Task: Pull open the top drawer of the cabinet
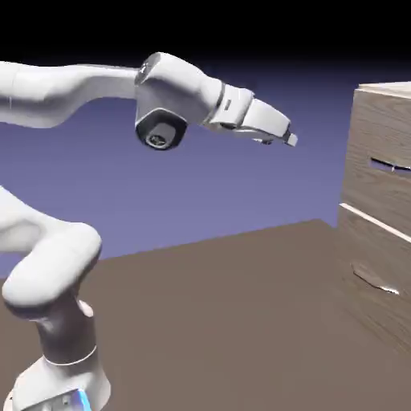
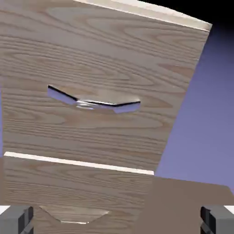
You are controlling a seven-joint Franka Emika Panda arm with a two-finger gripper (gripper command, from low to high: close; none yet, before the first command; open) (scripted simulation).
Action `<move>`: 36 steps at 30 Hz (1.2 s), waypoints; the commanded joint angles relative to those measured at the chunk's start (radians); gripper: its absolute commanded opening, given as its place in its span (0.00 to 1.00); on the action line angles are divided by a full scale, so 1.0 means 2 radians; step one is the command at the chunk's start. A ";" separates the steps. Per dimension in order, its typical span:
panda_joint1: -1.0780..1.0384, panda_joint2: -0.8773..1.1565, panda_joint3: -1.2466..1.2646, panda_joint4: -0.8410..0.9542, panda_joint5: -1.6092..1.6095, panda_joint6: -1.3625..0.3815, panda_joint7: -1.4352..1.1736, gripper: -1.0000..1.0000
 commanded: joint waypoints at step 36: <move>-0.535 -0.294 0.353 0.181 0.783 -0.240 -0.757 0.50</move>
